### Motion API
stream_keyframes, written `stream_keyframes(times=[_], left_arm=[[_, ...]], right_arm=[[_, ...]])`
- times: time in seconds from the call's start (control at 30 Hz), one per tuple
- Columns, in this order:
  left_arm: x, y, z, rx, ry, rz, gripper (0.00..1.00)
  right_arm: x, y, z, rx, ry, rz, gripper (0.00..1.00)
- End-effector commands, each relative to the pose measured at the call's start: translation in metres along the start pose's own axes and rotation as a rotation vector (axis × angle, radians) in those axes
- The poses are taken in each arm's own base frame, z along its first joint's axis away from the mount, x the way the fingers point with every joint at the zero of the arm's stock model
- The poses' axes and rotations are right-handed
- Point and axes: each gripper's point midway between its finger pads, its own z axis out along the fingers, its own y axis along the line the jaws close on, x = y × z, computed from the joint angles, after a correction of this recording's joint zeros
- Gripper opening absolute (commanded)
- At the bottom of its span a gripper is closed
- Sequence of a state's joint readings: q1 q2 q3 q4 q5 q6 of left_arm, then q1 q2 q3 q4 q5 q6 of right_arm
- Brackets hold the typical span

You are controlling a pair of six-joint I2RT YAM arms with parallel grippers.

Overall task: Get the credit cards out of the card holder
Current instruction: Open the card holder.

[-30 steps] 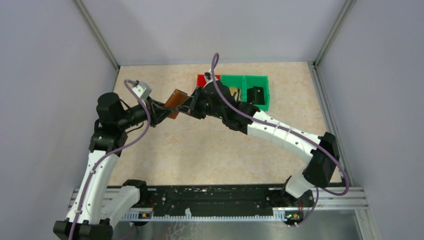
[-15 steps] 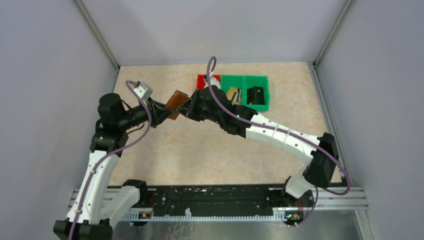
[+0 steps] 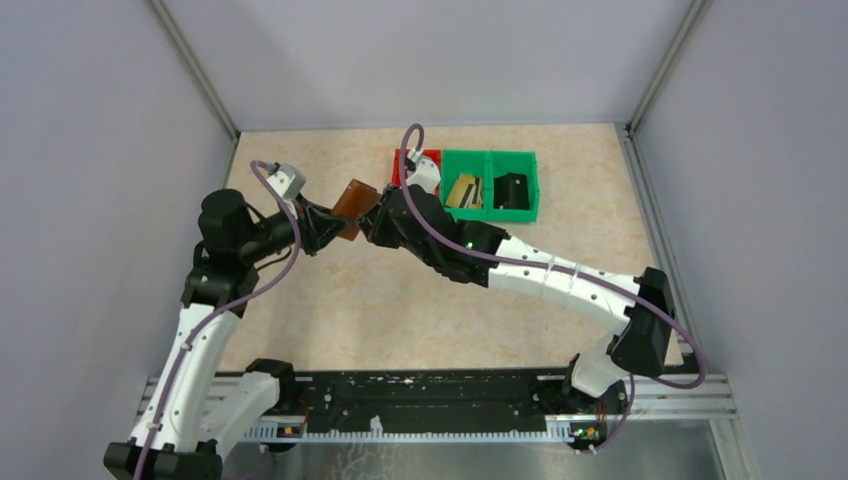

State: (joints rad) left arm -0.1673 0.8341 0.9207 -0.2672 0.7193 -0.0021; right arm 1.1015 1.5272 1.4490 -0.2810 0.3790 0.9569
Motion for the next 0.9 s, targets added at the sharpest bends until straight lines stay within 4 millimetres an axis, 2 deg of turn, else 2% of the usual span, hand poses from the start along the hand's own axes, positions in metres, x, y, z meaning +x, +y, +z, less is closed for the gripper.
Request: stream_keyframes(times=[0.0, 0.27, 0.5, 0.53, 0.63, 0.7, 0.73, 0.8, 0.87], left_arm=[[-0.025, 0.007, -0.006, -0.078, -0.085, 0.001, 0.00], [-0.019, 0.023, -0.007, -0.168, -0.070, -0.021, 0.00], [-0.027, 0.016, -0.006, -0.139, -0.085, -0.054, 0.00], [-0.030, 0.013, -0.006, -0.124, -0.088, -0.058, 0.00], [-0.036, 0.000, -0.006, -0.057, -0.096, -0.069, 0.00], [-0.041, -0.007, -0.006, -0.019, -0.100, -0.070, 0.00], [-0.042, -0.012, -0.007, 0.005, -0.100, -0.060, 0.00], [-0.042, -0.020, -0.008, 0.055, -0.094, -0.041, 0.00], [-0.041, -0.027, -0.009, 0.090, -0.088, -0.027, 0.00]], right_arm=[[-0.038, -0.029, -0.010, 0.183, -0.160, -0.118, 0.00], [-0.049, -0.037, -0.021, 0.205, -0.215, -0.125, 0.00], [-0.041, -0.027, -0.026, 0.103, -0.185, -0.129, 0.00], [-0.037, -0.023, -0.026, 0.066, -0.161, -0.134, 0.03], [-0.033, -0.012, -0.030, -0.042, -0.118, -0.128, 0.35], [-0.041, -0.006, -0.037, -0.119, -0.112, -0.113, 0.60], [-0.046, -0.002, -0.043, -0.175, -0.104, -0.109, 0.69], [-0.060, 0.003, -0.056, -0.268, -0.092, -0.088, 0.83], [-0.069, 0.006, -0.067, -0.335, -0.076, -0.087, 0.89]])
